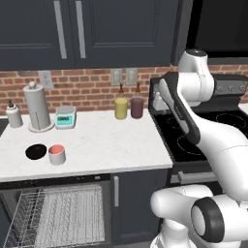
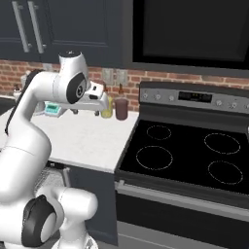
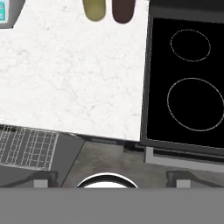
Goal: Pick up the cup and bowl from the counter, place them in the dishwasher, and close the dishwasher door.
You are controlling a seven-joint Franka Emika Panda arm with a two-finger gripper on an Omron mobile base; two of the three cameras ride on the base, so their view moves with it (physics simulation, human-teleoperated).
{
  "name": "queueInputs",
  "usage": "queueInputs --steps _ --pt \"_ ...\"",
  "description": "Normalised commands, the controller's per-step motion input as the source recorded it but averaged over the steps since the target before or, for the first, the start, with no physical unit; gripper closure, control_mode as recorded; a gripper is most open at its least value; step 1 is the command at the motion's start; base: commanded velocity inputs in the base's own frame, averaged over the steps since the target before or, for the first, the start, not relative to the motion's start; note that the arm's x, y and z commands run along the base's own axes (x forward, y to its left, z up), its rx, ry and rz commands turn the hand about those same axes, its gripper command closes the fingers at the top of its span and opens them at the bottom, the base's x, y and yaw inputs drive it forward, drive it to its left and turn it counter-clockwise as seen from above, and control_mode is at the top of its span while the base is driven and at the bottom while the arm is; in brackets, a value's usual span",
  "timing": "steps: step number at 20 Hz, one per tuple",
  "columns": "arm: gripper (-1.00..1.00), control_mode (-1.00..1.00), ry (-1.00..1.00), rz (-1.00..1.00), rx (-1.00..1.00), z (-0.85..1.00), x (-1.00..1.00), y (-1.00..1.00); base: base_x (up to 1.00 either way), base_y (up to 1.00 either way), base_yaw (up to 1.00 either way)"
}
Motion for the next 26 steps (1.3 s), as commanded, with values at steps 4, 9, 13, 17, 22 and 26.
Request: queueInputs --steps 4,9,13,17,22,26 --pt "-1.00 1.00 0.00 0.00 0.00 0.00 0.00 0.00 0.00 0.00 0.60" --pt "-1.00 1.00 0.00 0.00 0.00 0.00 0.00 0.00 0.00 0.00 0.63" --pt "-1.00 1.00 0.00 0.00 0.00 0.00 0.00 0.00 0.00 -0.04 0.62" --pt "-1.00 1.00 0.00 0.00 0.00 0.00 0.00 0.00 0.03 -0.04 0.59" --pt "-1.00 1.00 0.00 0.00 0.00 0.00 0.00 0.00 0.14 -0.05 0.52" --pt "-1.00 1.00 0.00 0.00 0.00 0.00 0.00 0.00 0.29 -0.15 0.43"
